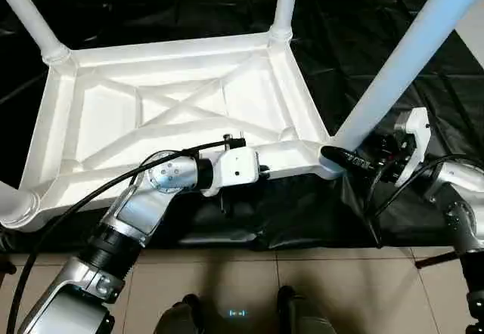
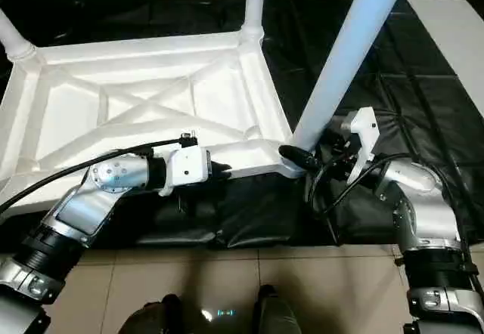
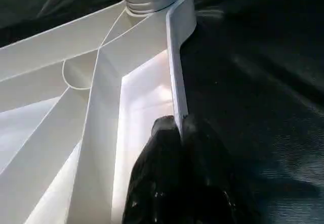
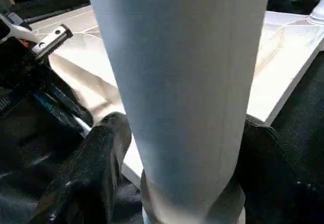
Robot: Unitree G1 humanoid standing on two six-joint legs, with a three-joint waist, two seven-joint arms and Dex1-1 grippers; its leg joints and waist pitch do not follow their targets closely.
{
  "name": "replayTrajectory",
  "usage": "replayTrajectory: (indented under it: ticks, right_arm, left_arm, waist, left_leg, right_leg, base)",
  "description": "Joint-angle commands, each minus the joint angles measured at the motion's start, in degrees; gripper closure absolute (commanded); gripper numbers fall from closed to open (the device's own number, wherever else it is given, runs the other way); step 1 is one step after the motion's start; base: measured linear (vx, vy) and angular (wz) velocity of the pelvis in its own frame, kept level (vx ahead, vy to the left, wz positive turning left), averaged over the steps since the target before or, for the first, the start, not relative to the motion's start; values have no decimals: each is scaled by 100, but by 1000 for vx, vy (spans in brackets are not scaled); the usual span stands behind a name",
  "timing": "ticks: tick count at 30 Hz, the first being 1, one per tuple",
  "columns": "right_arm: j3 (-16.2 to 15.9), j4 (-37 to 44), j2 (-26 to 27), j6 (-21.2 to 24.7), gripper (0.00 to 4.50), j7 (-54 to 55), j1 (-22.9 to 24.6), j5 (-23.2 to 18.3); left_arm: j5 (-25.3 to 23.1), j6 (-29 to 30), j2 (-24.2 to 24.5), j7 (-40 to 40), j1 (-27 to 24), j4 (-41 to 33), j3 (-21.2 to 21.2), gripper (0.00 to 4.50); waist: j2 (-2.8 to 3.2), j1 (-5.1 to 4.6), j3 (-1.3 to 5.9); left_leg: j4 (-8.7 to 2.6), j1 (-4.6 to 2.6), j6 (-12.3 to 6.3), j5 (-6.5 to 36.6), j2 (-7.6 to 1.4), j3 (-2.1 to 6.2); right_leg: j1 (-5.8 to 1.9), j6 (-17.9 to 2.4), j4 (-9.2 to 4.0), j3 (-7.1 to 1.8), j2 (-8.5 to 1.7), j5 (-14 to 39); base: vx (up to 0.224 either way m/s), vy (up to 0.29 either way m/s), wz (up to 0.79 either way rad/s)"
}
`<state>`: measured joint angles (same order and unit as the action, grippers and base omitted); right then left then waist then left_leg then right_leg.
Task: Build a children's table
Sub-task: Insert table leg to table base
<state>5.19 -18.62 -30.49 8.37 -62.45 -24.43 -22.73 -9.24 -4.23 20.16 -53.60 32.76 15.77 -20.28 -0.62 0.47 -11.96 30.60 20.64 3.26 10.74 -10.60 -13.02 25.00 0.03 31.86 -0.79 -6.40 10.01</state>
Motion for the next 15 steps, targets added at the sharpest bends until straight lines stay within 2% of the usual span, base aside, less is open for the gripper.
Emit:
replayTrajectory:
  ticks: [1,4,8,9,12,15]
  right_arm:
    - [-114,61,-51,141,101,-64,165,53]
    - [-84,85,-83,142,63,-19,175,66]
    - [-9,238,-234,168,58,34,317,100]
    - [28,285,-261,183,58,36,355,81]
    - [139,400,-333,231,58,67,453,25]
    - [308,549,-435,287,58,118,605,-58]
  left_arm:
    - [-51,84,-35,128,-196,353,-89,450]
    - [-51,83,-31,124,-198,355,-88,450]
    - [-47,86,-16,117,-199,354,-94,450]
    - [-50,87,-13,118,-199,352,-95,450]
    - [-58,92,-9,122,-200,354,-97,450]
    - [-74,95,-5,140,-206,362,-97,450]
  waist:
    - [-124,10,244]
    - [-132,4,270]
    - [-122,23,318]
    - [-120,15,338]
    - [-111,26,372]
    - [-118,42,368]
  left_leg:
    - [-362,-66,-591,1244,-247,84]
    - [-331,-59,-650,1095,-233,77]
    - [-259,-89,-863,622,-228,38]
    - [-243,-43,-948,428,-215,47]
    - [-200,-28,-1112,153,-202,40]
    - [-195,-25,-1158,168,-208,39]
  right_leg:
    - [-125,-1086,-372,-83,-111,1611]
    - [-139,-1101,-338,-80,-101,1413]
    - [-156,-1277,-252,-73,-64,629]
    - [-198,-1347,-204,-60,-65,354]
    - [-223,-1462,-147,-47,-60,-104]
    - [-232,-1486,-152,-45,-59,-81]
  base:
    - [0,0,0]
    - [0,0,0]
    - [0,0,0]
    - [0,0,0]
    - [0,0,0]
    - [0,0,0]
